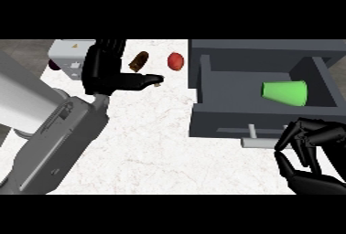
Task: Pick up the cup, place it into the drawer and close the drawer
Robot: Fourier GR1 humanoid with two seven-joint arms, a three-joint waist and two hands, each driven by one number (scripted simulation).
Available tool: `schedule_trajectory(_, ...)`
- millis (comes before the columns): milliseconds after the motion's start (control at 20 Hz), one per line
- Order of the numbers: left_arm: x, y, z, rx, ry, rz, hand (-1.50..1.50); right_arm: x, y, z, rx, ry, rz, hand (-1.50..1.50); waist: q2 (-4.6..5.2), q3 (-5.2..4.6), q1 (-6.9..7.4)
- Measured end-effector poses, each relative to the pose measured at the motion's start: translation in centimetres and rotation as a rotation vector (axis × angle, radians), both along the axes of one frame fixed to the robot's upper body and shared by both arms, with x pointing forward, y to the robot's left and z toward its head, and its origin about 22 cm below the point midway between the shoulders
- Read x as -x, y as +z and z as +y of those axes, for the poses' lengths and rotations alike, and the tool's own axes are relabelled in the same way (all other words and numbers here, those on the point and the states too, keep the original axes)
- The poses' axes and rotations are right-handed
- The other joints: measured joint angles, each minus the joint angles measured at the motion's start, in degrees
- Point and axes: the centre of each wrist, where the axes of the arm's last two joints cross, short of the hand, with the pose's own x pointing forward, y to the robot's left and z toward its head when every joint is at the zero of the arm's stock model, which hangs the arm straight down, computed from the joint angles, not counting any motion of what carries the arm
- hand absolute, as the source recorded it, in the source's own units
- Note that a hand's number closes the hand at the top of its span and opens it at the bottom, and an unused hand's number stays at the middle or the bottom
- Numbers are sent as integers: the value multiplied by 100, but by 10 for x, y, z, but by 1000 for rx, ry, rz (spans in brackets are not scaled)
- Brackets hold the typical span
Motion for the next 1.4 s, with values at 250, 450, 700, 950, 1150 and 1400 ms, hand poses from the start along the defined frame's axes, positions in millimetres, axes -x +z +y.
schedule_trajectory(250,26,-11,43,17,11,17,-150,-13,-14,11,118,-21,-5,150,19,1,-8)
schedule_trajectory(450,40,-18,66,14,7,23,-150,-23,-22,16,317,4,-59,150,34,0,18)
schedule_trajectory(700,61,-28,96,21,18,21,-150,-37,-51,29,506,9,-90,150,43,1,9)
schedule_trajectory(950,79,-38,125,23,24,28,-150,-56,-85,34,586,8,-91,-150,47,1,-53)
schedule_trajectory(1150,92,-51,148,25,29,28,-150,-74,-107,41,654,3,-61,-150,53,0,-67)
schedule_trajectory(1400,91,-61,165,33,34,26,-150,-100,-131,53,721,11,-34,-150,60,1,-92)
